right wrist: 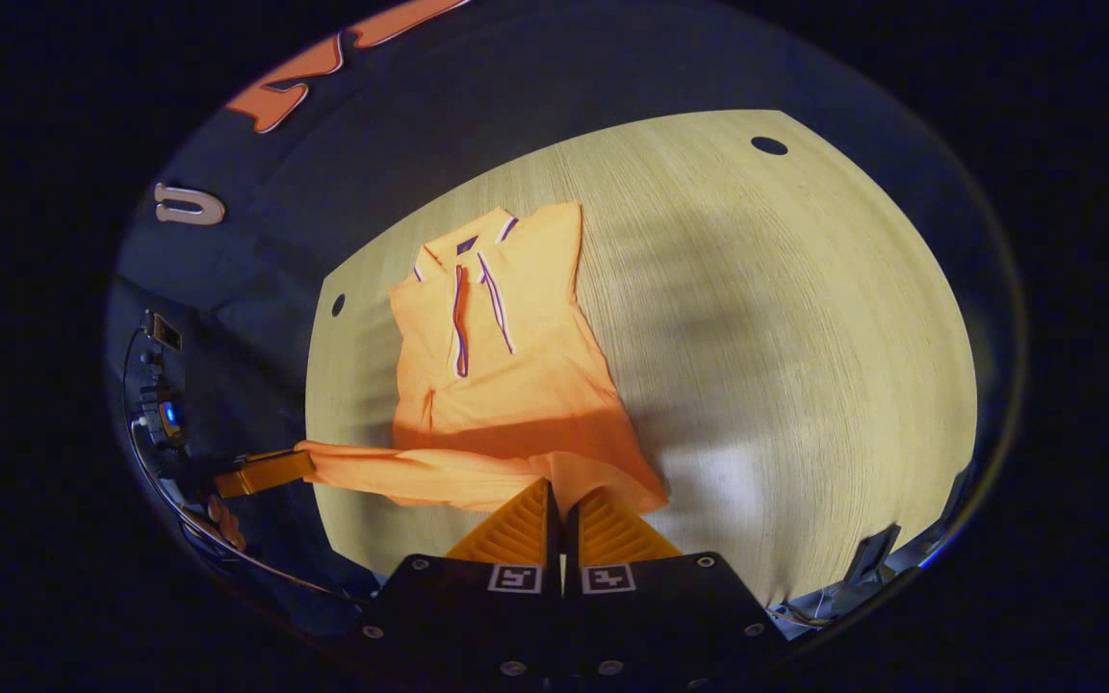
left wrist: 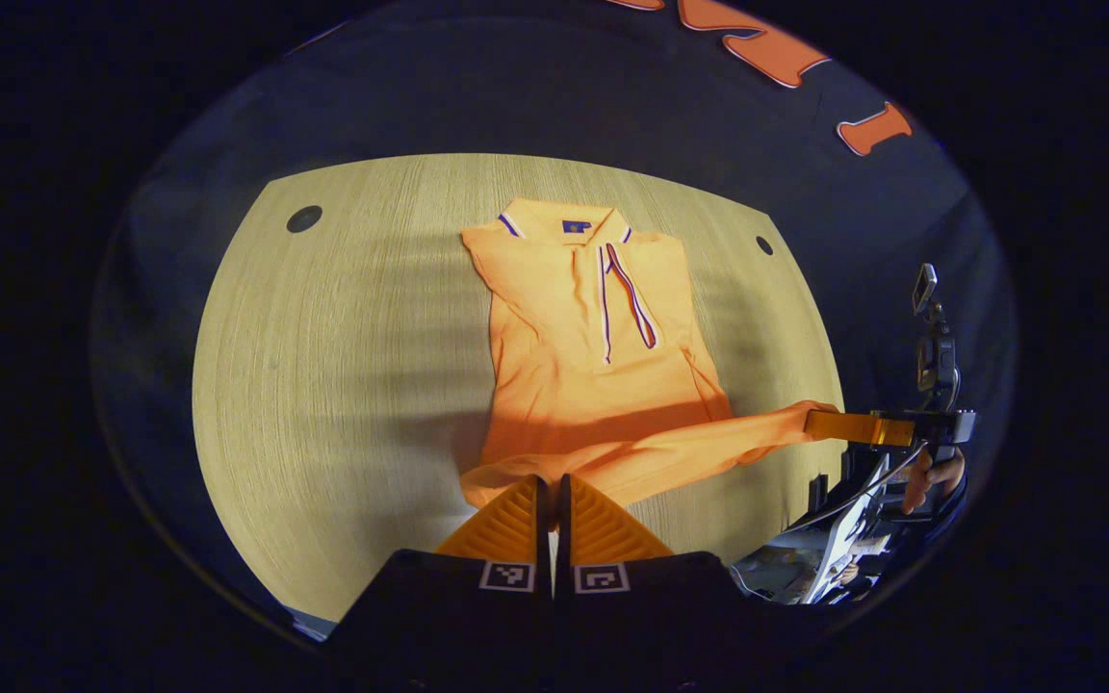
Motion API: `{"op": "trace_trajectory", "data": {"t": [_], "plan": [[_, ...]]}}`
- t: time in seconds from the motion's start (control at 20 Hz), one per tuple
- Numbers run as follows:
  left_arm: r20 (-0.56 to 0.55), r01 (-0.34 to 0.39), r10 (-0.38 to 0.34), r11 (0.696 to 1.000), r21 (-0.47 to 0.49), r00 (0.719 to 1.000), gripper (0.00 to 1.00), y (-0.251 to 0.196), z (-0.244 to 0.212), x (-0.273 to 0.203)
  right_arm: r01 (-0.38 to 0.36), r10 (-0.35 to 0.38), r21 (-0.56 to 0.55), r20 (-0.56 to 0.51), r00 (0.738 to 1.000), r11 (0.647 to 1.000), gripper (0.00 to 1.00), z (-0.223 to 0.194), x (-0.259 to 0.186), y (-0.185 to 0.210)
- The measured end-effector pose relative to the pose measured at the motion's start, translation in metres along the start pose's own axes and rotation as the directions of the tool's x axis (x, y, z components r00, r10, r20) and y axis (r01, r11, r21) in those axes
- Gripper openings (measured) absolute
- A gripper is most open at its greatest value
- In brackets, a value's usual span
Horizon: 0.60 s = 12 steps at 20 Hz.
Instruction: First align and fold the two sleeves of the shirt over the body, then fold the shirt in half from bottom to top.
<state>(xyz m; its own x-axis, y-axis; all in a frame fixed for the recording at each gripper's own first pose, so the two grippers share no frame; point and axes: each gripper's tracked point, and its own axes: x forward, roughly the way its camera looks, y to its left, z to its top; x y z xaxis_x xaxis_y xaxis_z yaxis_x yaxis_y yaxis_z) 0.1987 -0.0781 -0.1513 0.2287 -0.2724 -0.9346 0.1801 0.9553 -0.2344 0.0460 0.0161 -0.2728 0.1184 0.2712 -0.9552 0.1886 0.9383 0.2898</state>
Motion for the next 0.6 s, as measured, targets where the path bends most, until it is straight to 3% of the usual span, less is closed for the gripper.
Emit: {"op": "trace_trajectory", "data": {"t": [0.3,0.6], "plan": [[-0.019,0.021,-0.02,0.999,0.024,1.0,0.0,0.026,0.043,0.015,0.029,-0.032,0.065,0.047,0.998,0.997,0.01,0.043,0.003,0.012],[-0.02,-0.016,0.017,1.0,0.018,1.0,0.01,0.038,0.096,0.045,-0.008,0.006,0.116,0.016,1.0,0.993,0.01,0.088,0.028,0.008]]}}
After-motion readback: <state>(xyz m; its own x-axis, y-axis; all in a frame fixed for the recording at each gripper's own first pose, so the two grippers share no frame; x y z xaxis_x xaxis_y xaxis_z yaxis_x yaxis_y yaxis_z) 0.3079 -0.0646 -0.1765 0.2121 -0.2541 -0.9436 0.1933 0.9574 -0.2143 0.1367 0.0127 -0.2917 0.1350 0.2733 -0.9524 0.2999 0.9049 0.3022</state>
